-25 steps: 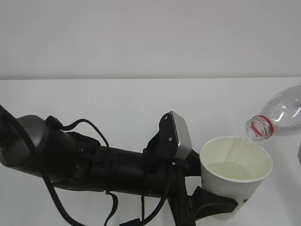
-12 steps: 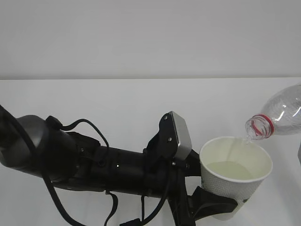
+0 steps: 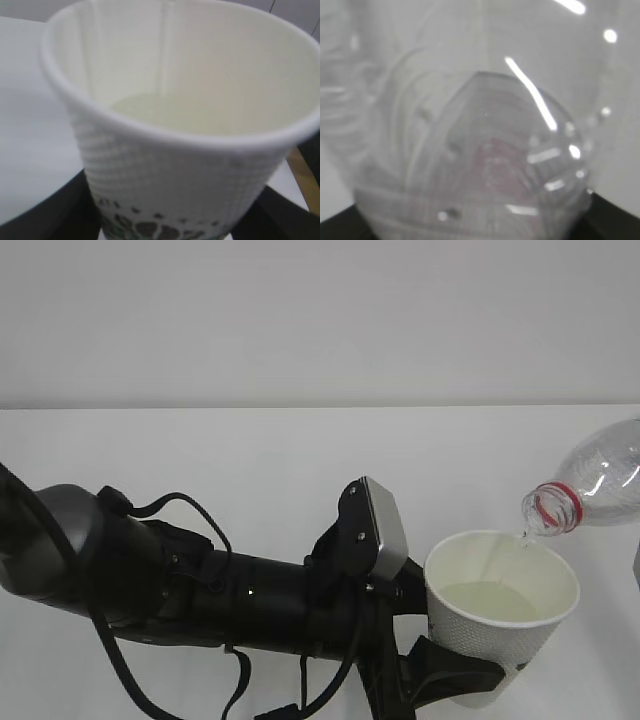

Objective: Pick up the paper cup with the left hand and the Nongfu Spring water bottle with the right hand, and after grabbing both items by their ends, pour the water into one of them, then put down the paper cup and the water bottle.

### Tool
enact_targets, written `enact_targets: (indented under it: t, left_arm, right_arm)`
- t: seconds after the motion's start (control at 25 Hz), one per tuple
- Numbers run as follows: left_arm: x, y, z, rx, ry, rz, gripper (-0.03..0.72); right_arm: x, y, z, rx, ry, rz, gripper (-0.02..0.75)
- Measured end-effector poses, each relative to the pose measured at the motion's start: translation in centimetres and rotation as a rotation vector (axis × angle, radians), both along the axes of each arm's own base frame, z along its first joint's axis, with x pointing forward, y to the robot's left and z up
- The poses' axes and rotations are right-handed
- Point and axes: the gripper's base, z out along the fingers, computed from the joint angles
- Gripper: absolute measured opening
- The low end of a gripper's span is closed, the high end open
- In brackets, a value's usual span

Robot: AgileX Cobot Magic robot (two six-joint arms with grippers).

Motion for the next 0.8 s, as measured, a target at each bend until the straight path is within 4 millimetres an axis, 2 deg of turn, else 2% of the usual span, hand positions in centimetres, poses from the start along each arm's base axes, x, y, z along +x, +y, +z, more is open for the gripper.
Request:
enact_targets:
  t: [0.8]
  left_arm:
    - [0.23,-0.02,0.07,-0.009,0.011,0.029,0.503]
  right_arm:
    - [0.02,-0.03,0.08,0.006,-0.009,-0.005,0.485]
